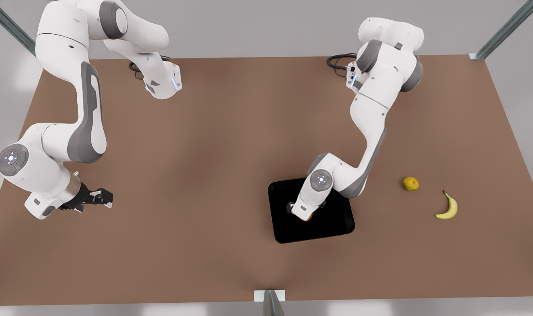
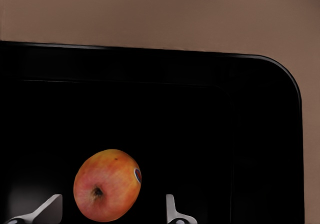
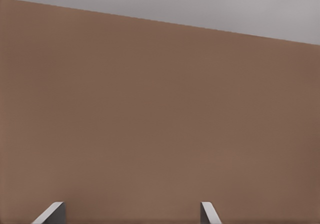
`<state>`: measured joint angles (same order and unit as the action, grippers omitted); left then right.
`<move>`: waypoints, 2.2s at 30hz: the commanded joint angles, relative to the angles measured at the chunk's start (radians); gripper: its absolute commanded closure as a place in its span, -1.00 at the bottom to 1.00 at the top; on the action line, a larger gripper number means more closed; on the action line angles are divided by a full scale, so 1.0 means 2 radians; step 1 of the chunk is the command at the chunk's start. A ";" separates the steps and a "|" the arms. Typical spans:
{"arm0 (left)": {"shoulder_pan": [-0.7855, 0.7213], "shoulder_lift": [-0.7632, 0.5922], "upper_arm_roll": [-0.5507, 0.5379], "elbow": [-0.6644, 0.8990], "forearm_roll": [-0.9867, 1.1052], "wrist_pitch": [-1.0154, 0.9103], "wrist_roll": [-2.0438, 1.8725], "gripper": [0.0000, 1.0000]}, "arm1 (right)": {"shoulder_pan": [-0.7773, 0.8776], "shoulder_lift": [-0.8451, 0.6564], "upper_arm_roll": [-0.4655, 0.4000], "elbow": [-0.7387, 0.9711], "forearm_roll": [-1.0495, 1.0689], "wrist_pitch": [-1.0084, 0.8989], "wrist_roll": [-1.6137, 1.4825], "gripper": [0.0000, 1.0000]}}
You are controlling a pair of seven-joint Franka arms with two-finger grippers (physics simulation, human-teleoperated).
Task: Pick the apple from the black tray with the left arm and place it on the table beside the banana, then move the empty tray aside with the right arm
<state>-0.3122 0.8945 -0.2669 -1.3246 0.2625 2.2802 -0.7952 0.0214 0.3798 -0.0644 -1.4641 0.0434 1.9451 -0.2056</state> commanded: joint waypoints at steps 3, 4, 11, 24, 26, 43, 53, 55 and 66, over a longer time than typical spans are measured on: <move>-0.001 0.008 0.002 -0.002 0.008 0.013 -0.021 -1.00 | 0.000 -0.001 -0.001 0.000 0.001 -0.001 -0.007 -1.00; -0.001 0.008 0.002 -0.007 0.008 0.013 -0.020 -1.00 | 0.000 0.000 0.000 0.000 0.001 0.000 -0.007 -1.00; 0.002 0.012 0.003 -0.018 0.028 0.014 -0.015 -1.00 | 0.000 0.000 0.000 0.000 0.001 0.000 -0.007 -1.00; 0.044 -0.201 0.002 -0.182 0.013 -0.070 -0.018 -0.39 | 0.000 0.000 0.000 0.000 0.001 0.000 -0.006 -1.00; 0.083 -0.318 0.002 -0.337 0.012 -0.007 0.022 -0.39 | 0.030 -0.004 0.007 0.000 0.003 -0.002 0.030 -1.00; 0.266 -0.364 0.031 -0.110 -0.150 -0.346 0.390 -1.00 | 0.243 0.131 0.080 0.205 -0.022 -0.043 0.518 -1.00; 0.168 -0.289 0.117 0.002 -0.124 -0.343 0.394 -1.00 | 0.295 0.227 0.084 0.266 -0.025 0.061 0.588 -0.99; 0.185 -0.337 0.120 -0.089 -0.137 -0.255 0.447 -1.00 | 0.298 0.240 0.083 0.268 -0.025 0.101 0.592 -0.98; 0.187 -0.316 0.119 -0.065 -0.133 -0.273 0.382 -1.00 | 0.305 0.342 0.073 0.320 -0.026 0.128 0.581 -0.98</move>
<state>0.0607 0.2634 -0.0293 -1.4554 -0.0026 1.7313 -0.0881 0.6305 1.0583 0.0819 -0.8262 -0.0096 2.1680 0.7537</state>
